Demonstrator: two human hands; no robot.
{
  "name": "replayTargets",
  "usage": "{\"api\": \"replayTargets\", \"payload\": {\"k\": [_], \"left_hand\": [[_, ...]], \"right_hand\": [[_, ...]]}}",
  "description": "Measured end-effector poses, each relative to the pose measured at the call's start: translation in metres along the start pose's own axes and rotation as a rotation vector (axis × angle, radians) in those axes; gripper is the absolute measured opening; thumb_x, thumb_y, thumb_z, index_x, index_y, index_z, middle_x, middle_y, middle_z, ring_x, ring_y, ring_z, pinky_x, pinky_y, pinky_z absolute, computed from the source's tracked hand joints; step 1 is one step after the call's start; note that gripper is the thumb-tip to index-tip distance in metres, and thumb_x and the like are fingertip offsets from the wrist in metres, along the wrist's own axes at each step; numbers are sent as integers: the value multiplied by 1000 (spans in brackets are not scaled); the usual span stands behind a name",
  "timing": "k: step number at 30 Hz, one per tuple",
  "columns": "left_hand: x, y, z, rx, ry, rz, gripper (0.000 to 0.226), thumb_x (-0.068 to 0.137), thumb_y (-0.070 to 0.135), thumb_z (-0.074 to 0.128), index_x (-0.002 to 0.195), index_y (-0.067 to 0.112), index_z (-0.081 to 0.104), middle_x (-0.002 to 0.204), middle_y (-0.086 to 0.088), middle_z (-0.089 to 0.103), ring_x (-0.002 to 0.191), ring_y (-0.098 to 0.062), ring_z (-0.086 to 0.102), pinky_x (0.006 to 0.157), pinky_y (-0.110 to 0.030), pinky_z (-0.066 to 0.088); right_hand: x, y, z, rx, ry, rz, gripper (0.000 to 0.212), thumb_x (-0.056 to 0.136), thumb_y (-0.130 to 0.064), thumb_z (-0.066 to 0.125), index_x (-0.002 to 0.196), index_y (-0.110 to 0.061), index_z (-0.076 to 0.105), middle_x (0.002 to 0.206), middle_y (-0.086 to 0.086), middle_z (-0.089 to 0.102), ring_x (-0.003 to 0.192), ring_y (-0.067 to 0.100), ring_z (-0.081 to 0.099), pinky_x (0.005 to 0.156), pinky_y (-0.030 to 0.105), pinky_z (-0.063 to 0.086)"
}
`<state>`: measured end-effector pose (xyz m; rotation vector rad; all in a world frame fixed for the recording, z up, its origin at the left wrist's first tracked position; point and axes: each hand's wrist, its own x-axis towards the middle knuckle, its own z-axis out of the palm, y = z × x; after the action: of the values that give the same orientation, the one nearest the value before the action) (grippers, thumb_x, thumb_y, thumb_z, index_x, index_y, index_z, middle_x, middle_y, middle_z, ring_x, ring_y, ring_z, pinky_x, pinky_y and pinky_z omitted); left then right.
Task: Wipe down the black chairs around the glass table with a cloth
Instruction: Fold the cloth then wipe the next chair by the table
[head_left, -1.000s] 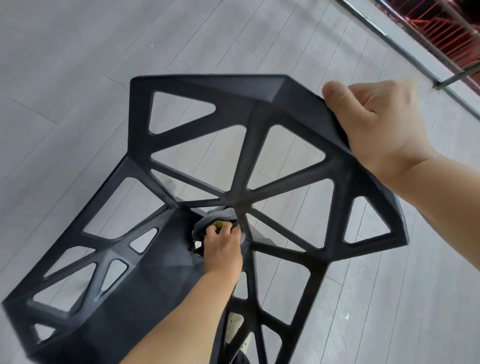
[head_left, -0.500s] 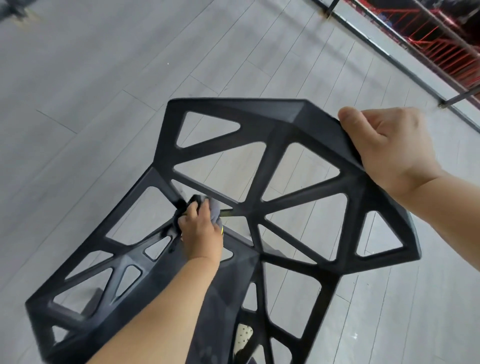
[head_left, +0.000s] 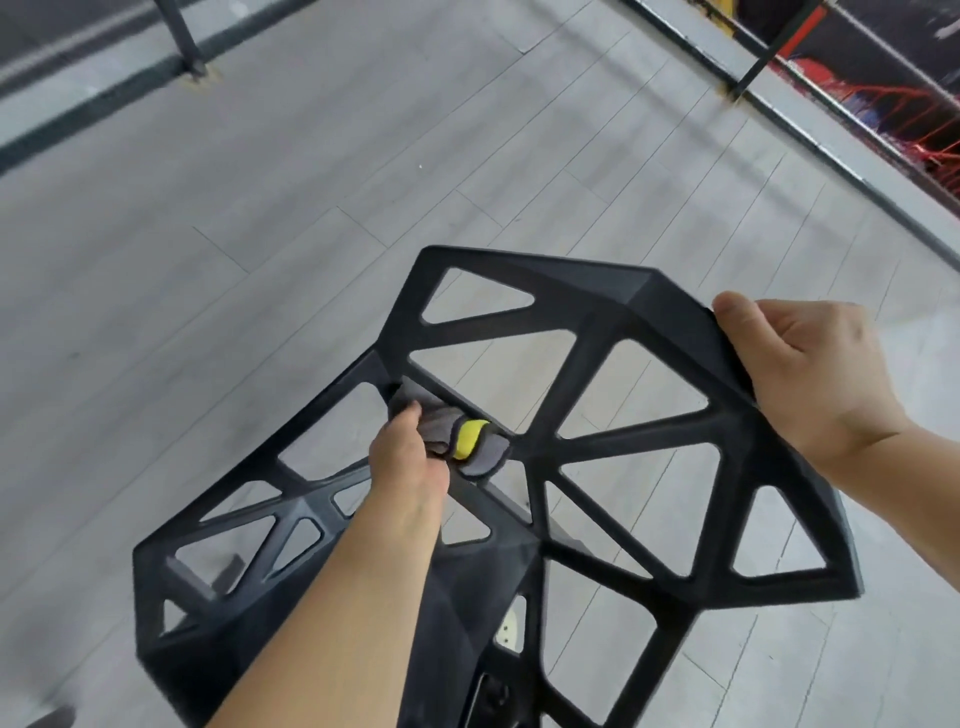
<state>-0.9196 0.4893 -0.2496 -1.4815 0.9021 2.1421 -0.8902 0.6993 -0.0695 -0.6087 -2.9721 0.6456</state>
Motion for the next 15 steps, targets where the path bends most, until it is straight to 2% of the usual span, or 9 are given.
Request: {"api": "replayTargets", "payload": {"k": [2, 5, 7, 8, 10, 11, 13, 15], "left_hand": [[-14, 6, 2, 82, 8, 89, 34, 92, 16, 56, 125, 6, 52, 117, -12, 59, 88, -24, 61, 80, -36, 51], [-32, 0, -7, 274, 29, 256, 31, 95, 18, 51, 125, 11, 50, 121, -10, 56, 107, -27, 57, 86, -34, 49], [-44, -7, -13, 418, 62, 485, 21, 95, 18, 50, 115, 14, 51, 118, -7, 56, 109, -23, 57, 88, -29, 50], [-49, -10, -12, 472, 79, 643, 17, 94, 17, 50, 111, 13, 51, 115, -4, 55, 106, -19, 57, 85, -21, 50], [-51, -15, -7, 621, 126, 954, 23, 91, 10, 54, 114, 9, 53, 114, 0, 49, 104, -13, 53, 81, -8, 45], [-47, -19, -4, 739, 142, 1068, 28, 89, 7, 57, 116, 5, 55, 116, -2, 48, 106, -16, 51, 84, -9, 43], [-34, -30, -2, 1057, 170, 1186, 36, 81, 1, 64, 117, 3, 59, 125, -10, 51, 111, -29, 49, 90, -25, 46], [-19, -42, -5, 1372, 158, 1276, 46, 66, -4, 76, 110, 5, 64, 122, -15, 56, 99, -40, 54, 82, -41, 52]], "right_hand": [[0, 0, -2, 7, -14, 5, 55, 93, -37, 45, 49, -14, 23, 47, 4, 21, 46, 18, 21, 49, 29, 22], [0, 1, -3, 26, -34, -7, 55, 92, -36, 45, 47, -14, 23, 43, -2, 19, 45, 18, 22, 49, 28, 23], [1, 2, -3, 47, -44, -14, 54, 92, -36, 45, 47, -14, 24, 43, -2, 19, 45, 17, 22, 49, 27, 23], [2, 3, -4, 50, -50, -17, 53, 92, -35, 45, 47, -14, 24, 44, -2, 19, 45, 15, 21, 48, 27, 22], [2, 4, -4, 58, -62, -16, 50, 91, -33, 46, 49, -13, 26, 44, -4, 17, 45, 13, 19, 47, 27, 20], [2, 4, -4, 67, -68, -12, 49, 90, -33, 46, 49, -13, 27, 44, -4, 17, 45, 13, 19, 47, 27, 19], [2, 5, -5, 80, -76, -20, 51, 90, -34, 46, 50, -12, 25, 45, -4, 17, 45, 12, 18, 49, 27, 20], [2, 7, -5, 76, -75, -36, 51, 91, -35, 46, 51, -12, 24, 45, -4, 17, 45, 12, 19, 47, 27, 20]]}}
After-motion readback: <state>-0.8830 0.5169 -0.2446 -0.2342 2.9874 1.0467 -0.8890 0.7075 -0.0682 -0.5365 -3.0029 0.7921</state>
